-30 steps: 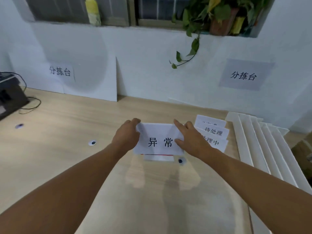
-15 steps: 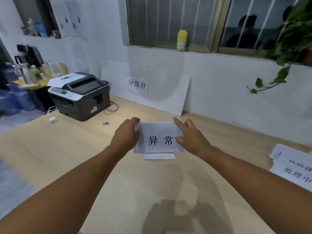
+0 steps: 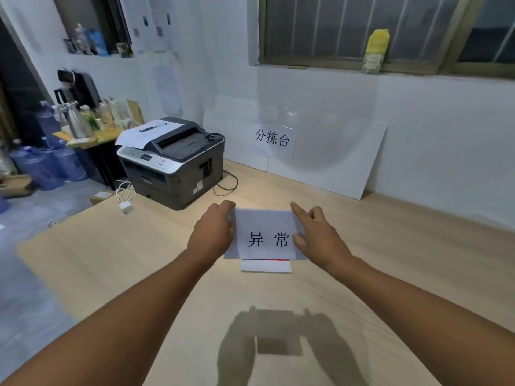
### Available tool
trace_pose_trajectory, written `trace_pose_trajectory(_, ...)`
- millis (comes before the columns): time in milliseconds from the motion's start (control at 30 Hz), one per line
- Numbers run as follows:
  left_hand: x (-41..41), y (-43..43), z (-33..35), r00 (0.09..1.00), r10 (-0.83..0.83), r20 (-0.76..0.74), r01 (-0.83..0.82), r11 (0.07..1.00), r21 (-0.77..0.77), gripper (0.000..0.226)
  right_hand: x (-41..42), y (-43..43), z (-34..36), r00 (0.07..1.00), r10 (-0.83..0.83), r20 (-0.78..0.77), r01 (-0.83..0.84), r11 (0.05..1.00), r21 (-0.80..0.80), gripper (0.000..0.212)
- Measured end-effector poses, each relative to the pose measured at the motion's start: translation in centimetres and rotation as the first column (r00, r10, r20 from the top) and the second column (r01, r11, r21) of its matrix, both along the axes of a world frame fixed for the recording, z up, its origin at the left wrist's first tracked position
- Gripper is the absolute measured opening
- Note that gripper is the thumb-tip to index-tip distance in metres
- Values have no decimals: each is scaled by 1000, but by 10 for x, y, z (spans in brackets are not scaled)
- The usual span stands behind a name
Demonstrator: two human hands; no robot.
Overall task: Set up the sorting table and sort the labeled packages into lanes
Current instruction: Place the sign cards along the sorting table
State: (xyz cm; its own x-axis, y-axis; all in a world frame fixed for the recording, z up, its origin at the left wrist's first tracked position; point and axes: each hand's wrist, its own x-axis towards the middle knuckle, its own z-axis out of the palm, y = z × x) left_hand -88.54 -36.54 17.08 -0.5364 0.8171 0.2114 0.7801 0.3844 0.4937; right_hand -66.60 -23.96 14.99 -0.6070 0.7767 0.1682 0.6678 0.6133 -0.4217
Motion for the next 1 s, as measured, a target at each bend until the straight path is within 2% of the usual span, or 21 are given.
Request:
trace_pose_trajectory(167,-78,64,-30,998,-67,23,68,996,-60,44,-73,50,-37,997,-71,-8,71,997,-37,69)
trace_pose_trajectory(333,-137,128,-45,987,-140,84,149,984,-102,56,-132,88,-57,987,-160,-20,156,980,-126,67)
trace_pose_trajectory(633,-246,262,-106,928,-302,217,327,940,-92,65,-237,187,-104,941,-337,17,333,919,-211,63)
trace_pose_trajectory(833,-295,337,-157,874,-391,288,437,892,-115,57,-284,249,-148,905,-415,92,424,865,-268,70)
trace_pose_trajectory(1000,-317,380,-197,849,-401,344,470,870,-149,65,-306,287,-187,885,-451,114,464,834,-299,71)
